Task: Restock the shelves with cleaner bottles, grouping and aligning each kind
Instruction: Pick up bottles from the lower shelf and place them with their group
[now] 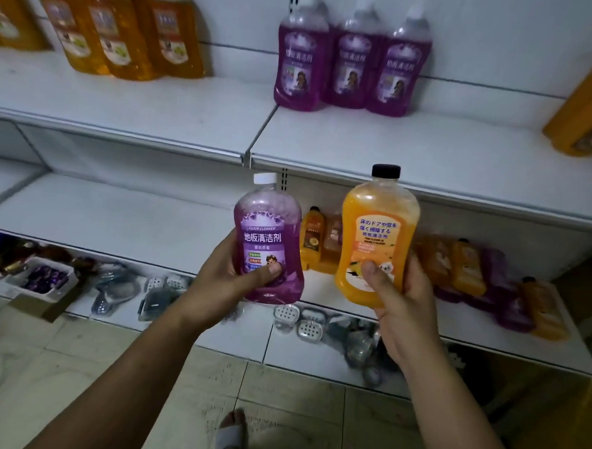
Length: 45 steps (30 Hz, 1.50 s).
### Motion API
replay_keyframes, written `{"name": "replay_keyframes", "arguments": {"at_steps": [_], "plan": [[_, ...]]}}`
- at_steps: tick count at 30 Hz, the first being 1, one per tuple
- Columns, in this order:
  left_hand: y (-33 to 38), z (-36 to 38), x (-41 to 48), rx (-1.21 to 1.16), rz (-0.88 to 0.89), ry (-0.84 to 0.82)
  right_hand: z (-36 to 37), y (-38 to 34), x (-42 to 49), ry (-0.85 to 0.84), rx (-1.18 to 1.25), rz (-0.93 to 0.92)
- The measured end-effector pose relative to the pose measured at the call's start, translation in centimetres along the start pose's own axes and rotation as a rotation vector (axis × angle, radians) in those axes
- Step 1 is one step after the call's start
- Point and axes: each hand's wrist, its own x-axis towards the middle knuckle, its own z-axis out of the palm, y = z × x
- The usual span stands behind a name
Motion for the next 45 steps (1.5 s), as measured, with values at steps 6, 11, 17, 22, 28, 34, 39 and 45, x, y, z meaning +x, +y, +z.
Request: {"name": "replay_keyframes", "arguments": {"at_steps": [6, 11, 17, 22, 28, 34, 39, 45], "plan": [[8.1, 1.5, 0.8, 0.137, 0.184, 0.021, -0.8, -5.5, -0.1, 0.092, -0.032, -0.111], [12.9, 1.9, 5.7, 0.215, 0.326, 0.012, -1.5, -9.1, 1.8, 0.115, -0.132, -0.174], [16.1, 1.7, 14.9, 0.295, 0.419, -0.034, -0.7, -10.5, 6.3, 0.161, -0.202, -0.221], [17.7, 2.3, 21.7, 0.414, 0.472, -0.125, 0.5, -10.9, 10.3, 0.194, -0.255, -0.237], [17.2, 3.9, 26.8, 0.543, 0.506, -0.183, 0.9, -10.5, 13.1, 0.184, -0.293, -0.243], [15.7, 5.3, 28.9, 0.608, 0.518, -0.110, 0.4, -11.4, 15.6, 0.133, -0.370, -0.261], [15.4, 5.5, 29.0, 0.735, 0.500, 0.028, 0.0, -12.0, 17.3, 0.111, -0.355, -0.265], [17.5, 6.0, 27.5, 1.105, 0.675, 0.223, -0.8, -11.7, 18.0, 0.087, -0.319, -0.246]]}}
